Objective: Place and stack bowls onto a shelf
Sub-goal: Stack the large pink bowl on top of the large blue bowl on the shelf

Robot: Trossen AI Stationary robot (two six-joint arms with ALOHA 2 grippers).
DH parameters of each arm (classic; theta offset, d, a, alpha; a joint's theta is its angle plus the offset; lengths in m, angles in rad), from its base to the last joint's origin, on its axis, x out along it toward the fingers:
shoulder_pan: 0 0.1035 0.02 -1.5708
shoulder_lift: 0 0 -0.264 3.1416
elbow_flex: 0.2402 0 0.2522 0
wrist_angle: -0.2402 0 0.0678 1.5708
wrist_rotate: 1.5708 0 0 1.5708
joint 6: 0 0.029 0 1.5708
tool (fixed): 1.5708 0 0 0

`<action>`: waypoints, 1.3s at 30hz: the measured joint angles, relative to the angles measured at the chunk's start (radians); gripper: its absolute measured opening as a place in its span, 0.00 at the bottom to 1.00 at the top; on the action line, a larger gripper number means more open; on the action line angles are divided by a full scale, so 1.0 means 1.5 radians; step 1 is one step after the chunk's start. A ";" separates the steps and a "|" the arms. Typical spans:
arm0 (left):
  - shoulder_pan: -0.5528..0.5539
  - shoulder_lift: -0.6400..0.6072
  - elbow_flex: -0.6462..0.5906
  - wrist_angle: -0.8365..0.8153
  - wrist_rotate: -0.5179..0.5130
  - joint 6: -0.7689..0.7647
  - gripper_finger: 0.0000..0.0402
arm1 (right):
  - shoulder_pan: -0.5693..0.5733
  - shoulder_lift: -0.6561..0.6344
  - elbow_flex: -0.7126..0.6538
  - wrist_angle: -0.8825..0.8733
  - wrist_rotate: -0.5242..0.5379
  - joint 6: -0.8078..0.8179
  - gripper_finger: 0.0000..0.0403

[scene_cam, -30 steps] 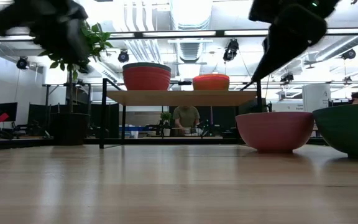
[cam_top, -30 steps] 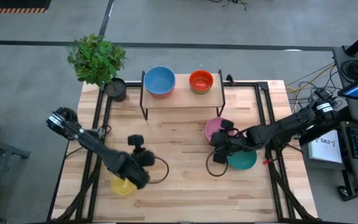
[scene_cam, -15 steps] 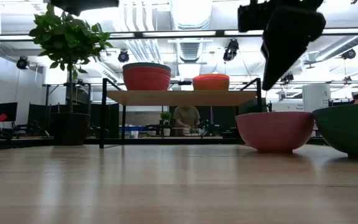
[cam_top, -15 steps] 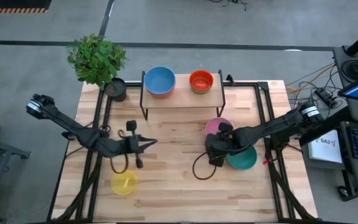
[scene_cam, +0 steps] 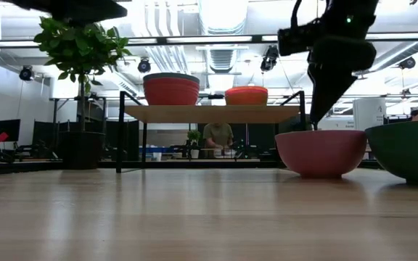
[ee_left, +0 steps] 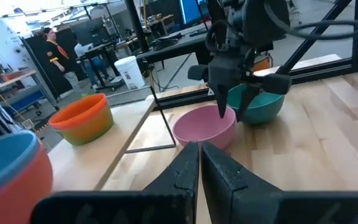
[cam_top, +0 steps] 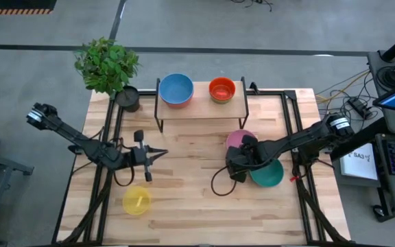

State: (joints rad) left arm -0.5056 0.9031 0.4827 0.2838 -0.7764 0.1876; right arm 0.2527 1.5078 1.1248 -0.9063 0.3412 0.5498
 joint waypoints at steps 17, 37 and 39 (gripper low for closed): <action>-0.001 0.046 0.105 -0.172 0.000 -0.063 0.00 | -0.002 0.000 -0.030 0.069 0.019 0.023 0.37; -0.001 0.072 0.117 -0.172 -0.007 -0.062 0.00 | -0.006 0.000 -0.106 0.164 0.054 0.023 0.37; -0.001 0.072 0.117 -0.172 -0.006 -0.062 0.00 | -0.006 0.000 -0.122 0.181 0.063 0.023 0.37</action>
State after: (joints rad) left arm -0.5068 1.0107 0.6582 0.0265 -0.7860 0.0940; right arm 0.2436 1.5074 0.9414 -0.6354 0.4363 0.5838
